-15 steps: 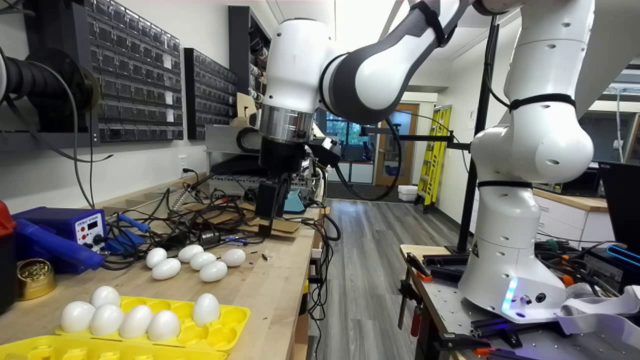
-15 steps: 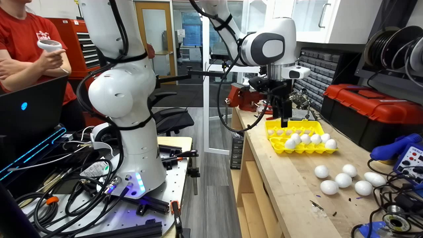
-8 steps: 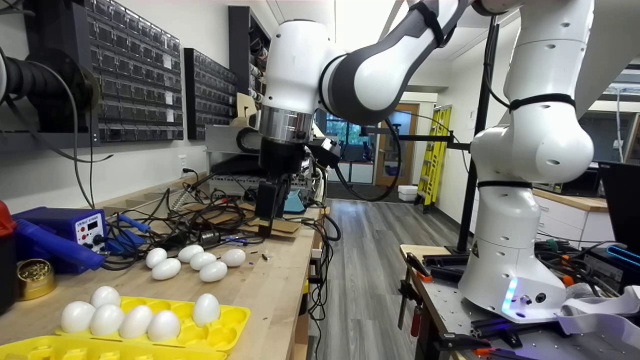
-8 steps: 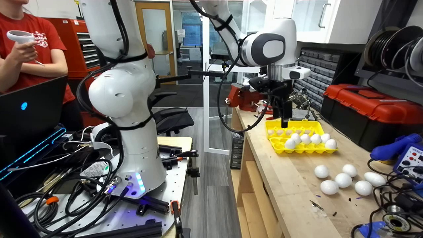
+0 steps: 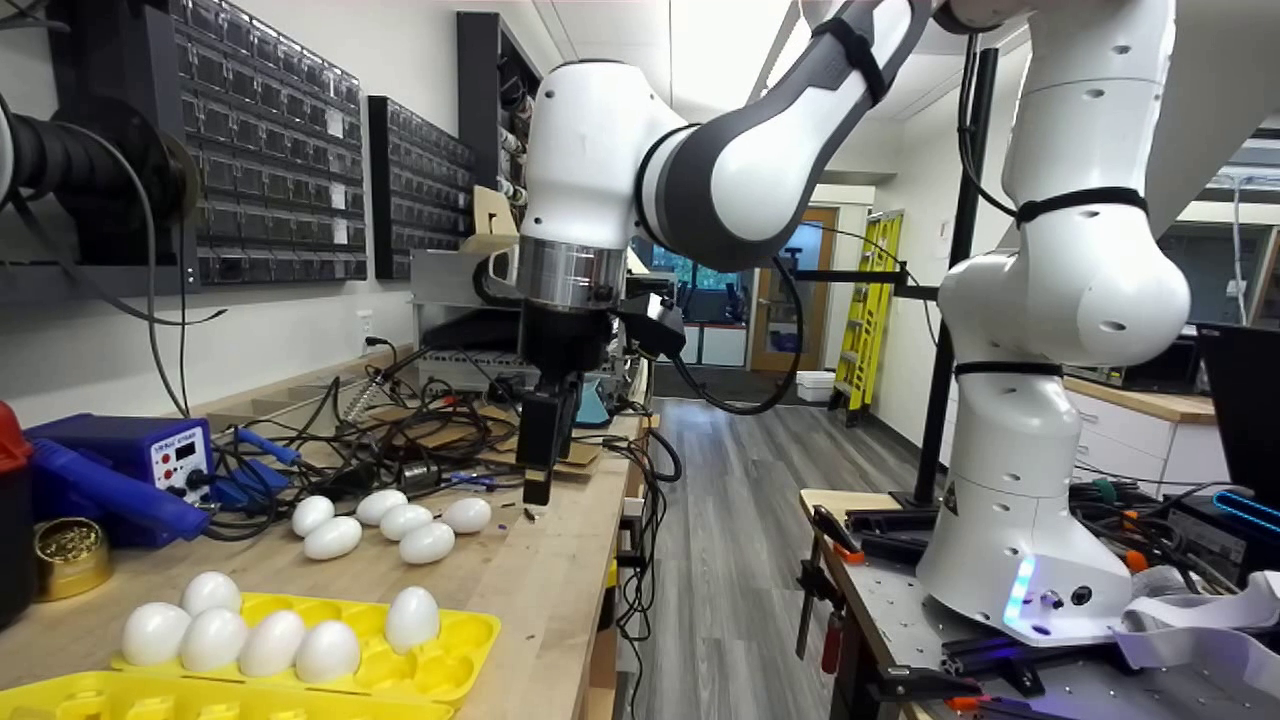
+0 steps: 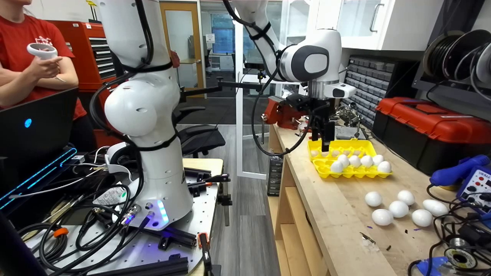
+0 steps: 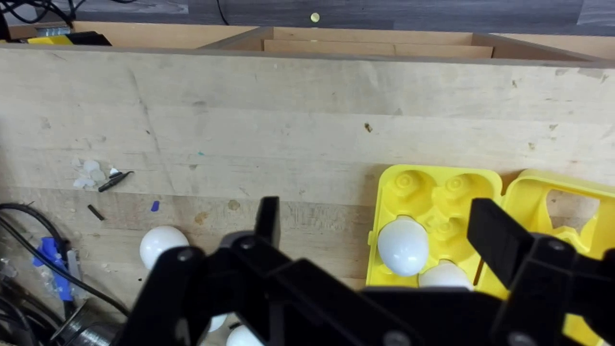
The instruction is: Remove the egg on the second egg on the second row of the tray and put together with those on the counter
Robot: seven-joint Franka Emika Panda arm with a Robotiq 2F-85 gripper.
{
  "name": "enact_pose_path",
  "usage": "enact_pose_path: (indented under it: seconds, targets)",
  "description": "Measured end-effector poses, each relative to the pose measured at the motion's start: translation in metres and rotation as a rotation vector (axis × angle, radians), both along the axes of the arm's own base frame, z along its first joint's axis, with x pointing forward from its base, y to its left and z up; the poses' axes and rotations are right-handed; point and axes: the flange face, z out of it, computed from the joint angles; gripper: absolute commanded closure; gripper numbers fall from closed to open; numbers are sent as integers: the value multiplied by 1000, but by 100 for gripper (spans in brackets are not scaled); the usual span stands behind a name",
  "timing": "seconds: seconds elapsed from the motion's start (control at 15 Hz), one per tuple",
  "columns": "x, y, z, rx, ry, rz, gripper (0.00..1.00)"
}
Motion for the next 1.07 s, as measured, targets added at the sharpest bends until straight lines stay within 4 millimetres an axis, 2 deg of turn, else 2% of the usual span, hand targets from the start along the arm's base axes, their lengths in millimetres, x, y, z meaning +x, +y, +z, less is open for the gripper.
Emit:
enact_pose_path:
  seconds: [0.27,1.07]
  targets:
    - [10,10,-14,5,26,20,0]
    - [63,26,-53,-14,27,81,0]
